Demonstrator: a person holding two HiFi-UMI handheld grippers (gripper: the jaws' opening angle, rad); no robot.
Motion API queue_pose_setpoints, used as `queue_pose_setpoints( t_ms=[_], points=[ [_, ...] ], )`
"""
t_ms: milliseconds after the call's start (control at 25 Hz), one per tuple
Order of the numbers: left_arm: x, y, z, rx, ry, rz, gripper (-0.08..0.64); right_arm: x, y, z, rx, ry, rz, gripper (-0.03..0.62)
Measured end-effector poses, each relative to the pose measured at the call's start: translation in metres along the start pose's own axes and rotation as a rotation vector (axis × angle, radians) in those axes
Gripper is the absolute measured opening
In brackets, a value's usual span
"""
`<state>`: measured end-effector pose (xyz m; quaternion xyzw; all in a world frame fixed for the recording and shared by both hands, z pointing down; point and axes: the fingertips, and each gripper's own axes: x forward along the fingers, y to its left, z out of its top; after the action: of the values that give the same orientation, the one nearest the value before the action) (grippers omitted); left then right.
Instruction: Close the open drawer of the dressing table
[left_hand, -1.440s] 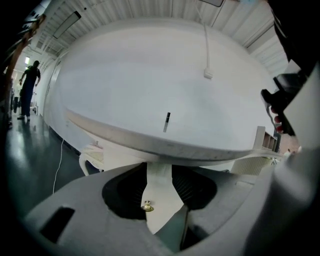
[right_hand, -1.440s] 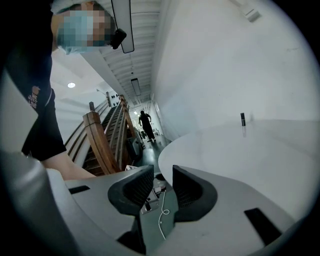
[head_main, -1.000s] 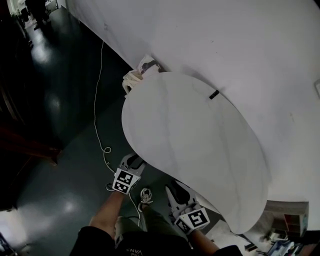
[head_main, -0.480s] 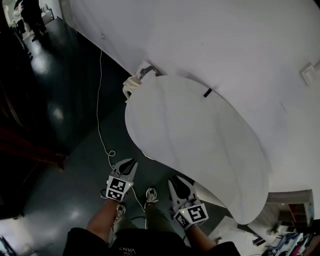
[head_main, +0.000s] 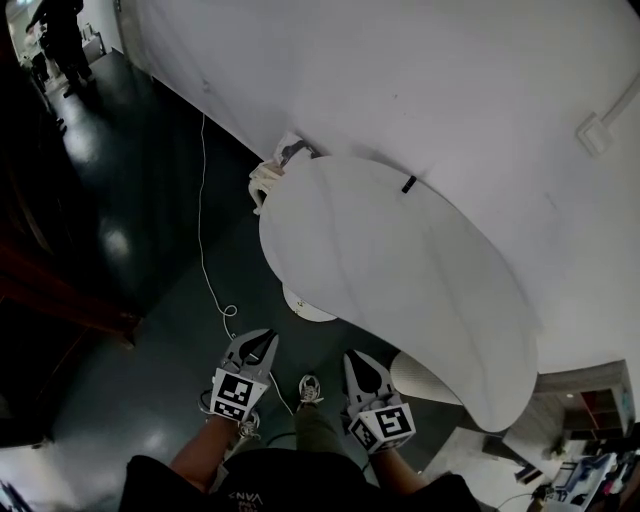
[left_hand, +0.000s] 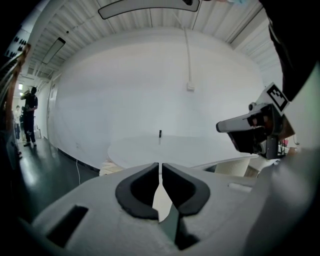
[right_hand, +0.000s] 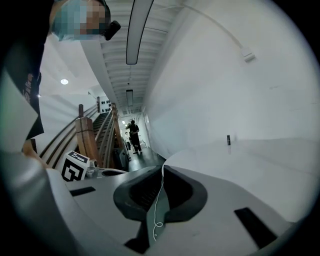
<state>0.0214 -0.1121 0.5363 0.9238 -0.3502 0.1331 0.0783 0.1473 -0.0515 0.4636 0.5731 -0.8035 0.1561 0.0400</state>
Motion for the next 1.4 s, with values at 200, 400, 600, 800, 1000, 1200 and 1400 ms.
queue_pose_setpoints(
  t_ms=[200,400,600,800,1000,1200,1400],
  points=[
    [-0.031,-0.007,0.014,0.010,-0.026,-0.017,0.023,-0.010,0.018,-0.001,-0.004,-0.020,-0.021,-0.009],
    [-0.059,-0.014,0.020,0.052,-0.025,-0.035,0.021,-0.021,0.036,-0.003,-0.004,-0.042,-0.041,-0.009],
    [-0.082,-0.017,0.022,0.063,-0.025,-0.057,0.020,-0.034,0.053,-0.003,0.010,-0.070,-0.072,-0.011],
    [-0.100,-0.020,0.026,0.082,-0.030,-0.087,0.018,-0.046,0.065,-0.006,0.020,-0.088,-0.105,-0.011],
    [-0.119,-0.022,0.032,0.107,-0.038,-0.114,0.018,-0.055,0.078,-0.008,0.022,-0.103,-0.132,-0.011],
    [-0.133,-0.028,0.035,0.130,-0.047,-0.152,0.018,-0.061,0.090,-0.010,0.015,-0.104,-0.149,-0.011],
    [-0.150,-0.028,0.035,0.143,-0.055,-0.171,0.018,-0.067,0.104,-0.014,0.009,-0.100,-0.162,-0.011]
  ],
)
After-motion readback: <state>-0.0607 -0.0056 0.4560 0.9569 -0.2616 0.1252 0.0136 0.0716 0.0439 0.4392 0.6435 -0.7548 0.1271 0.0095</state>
